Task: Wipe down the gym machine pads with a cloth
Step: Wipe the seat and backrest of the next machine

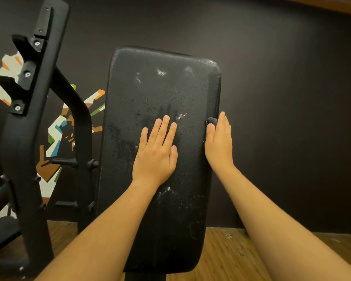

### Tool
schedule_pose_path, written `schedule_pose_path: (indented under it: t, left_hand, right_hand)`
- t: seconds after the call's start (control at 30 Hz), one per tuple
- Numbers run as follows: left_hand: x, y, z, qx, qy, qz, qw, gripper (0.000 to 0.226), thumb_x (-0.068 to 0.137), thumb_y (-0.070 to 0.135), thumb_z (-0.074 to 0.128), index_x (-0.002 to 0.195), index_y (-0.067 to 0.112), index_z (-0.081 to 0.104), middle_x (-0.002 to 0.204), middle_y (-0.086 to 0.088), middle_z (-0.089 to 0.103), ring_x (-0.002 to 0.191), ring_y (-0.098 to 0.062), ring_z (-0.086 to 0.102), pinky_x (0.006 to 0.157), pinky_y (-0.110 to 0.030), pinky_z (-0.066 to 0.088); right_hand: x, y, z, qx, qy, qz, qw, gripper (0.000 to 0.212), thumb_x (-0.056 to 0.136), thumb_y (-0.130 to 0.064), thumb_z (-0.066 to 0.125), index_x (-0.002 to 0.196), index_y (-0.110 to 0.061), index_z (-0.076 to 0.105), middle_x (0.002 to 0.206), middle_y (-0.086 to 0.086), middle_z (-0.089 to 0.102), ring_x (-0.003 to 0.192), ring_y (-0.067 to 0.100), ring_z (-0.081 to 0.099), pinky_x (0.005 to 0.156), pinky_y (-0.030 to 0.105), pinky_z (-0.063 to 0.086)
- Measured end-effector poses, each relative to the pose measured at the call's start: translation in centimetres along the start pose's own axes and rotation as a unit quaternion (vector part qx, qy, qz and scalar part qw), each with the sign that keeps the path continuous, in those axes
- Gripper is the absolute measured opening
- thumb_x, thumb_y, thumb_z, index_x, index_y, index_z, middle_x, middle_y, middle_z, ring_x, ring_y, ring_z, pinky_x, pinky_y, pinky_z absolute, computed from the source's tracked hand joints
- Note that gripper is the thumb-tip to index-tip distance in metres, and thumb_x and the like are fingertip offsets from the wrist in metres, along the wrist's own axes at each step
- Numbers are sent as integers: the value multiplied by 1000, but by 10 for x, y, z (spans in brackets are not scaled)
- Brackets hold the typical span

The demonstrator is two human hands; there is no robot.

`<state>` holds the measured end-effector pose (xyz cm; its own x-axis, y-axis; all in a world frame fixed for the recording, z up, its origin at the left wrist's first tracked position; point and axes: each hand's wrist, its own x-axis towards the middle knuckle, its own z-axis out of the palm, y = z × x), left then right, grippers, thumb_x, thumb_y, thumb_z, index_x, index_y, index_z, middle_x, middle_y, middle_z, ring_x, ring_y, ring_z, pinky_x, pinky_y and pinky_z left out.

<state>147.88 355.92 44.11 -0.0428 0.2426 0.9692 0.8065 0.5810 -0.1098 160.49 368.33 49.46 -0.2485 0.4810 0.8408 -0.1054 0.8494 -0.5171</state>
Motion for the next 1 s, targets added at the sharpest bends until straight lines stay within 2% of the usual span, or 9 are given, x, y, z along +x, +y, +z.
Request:
schedule_pose_path:
  t: [0.13, 0.23, 0.33, 0.4, 0.57, 0.7, 0.8, 1.0]
  left_hand:
    - [0, 0, 0, 4, 1, -4, 1000, 61, 104, 35, 26, 162, 15, 20, 170, -7, 11, 158, -24, 6, 126, -52, 13]
    - [0, -1, 1, 6, 1, -2, 1000, 61, 105, 35, 27, 163, 16, 18, 171, -7, 9, 158, -24, 4, 126, -52, 12]
    - [0, -1, 2, 9, 0, -3, 1000, 61, 105, 36, 28, 163, 16, 18, 171, -7, 9, 158, -24, 3, 127, -51, 12]
    - [0, 0, 2, 12, 5, -1, 1000, 61, 105, 36, 27, 163, 16, 18, 171, -7, 9, 158, -24, 4, 127, -51, 11]
    - [0, 0, 1, 8, 6, 0, 1000, 61, 105, 34, 26, 162, 15, 19, 170, -8, 10, 158, -25, 5, 127, -51, 10]
    - [0, 1, 0, 9, 6, -3, 1000, 61, 105, 35, 26, 163, 16, 19, 170, -7, 10, 158, -24, 5, 127, -51, 11]
    - [0, 0, 1, 9, 5, -4, 1000, 61, 105, 35, 24, 163, 16, 19, 170, -8, 11, 158, -25, 6, 127, -51, 12]
    - [-1, 1, 2, 3, 7, -3, 1000, 61, 105, 35, 26, 163, 16, 19, 170, -7, 10, 158, -24, 5, 127, -51, 12]
  right_hand:
    - [-26, 5, 10, -18, 26, 1, 1000, 60, 112, -34, 29, 164, -15, 5, 172, 1, 7, 158, 24, -4, 125, 37, 11]
    - [-40, 10, 11, -59, 17, -19, 998, 61, 112, -31, 30, 164, -12, 3, 172, 3, 2, 158, 24, -9, 122, 29, 6]
    - [-29, 10, 3, -99, -2, -57, 993, 59, 113, -26, 28, 162, -5, 1, 172, 9, -2, 157, 28, -12, 128, 38, 2]
    - [-21, 10, 1, -85, -11, -52, 995, 60, 113, -28, 26, 162, -6, 0, 172, 7, -5, 157, 26, -14, 129, 40, 2]
    - [-50, 19, 11, -43, -1, -22, 999, 62, 113, -31, 29, 164, -12, -1, 172, -1, -4, 157, 19, -15, 127, 33, 1]
    - [-52, 24, 4, -56, -38, -11, 998, 63, 112, -33, 30, 164, -16, -3, 172, -3, -6, 156, 17, -15, 128, 40, 6]
    - [-37, 16, 1, -49, -32, -4, 998, 62, 112, -32, 31, 164, -16, 0, 173, -3, -2, 157, 19, -12, 127, 43, 10]
    - [-82, 28, 7, -24, -37, 23, 999, 64, 111, -40, 28, 164, -22, -2, 172, -9, -3, 156, 10, -14, 128, 39, 5]
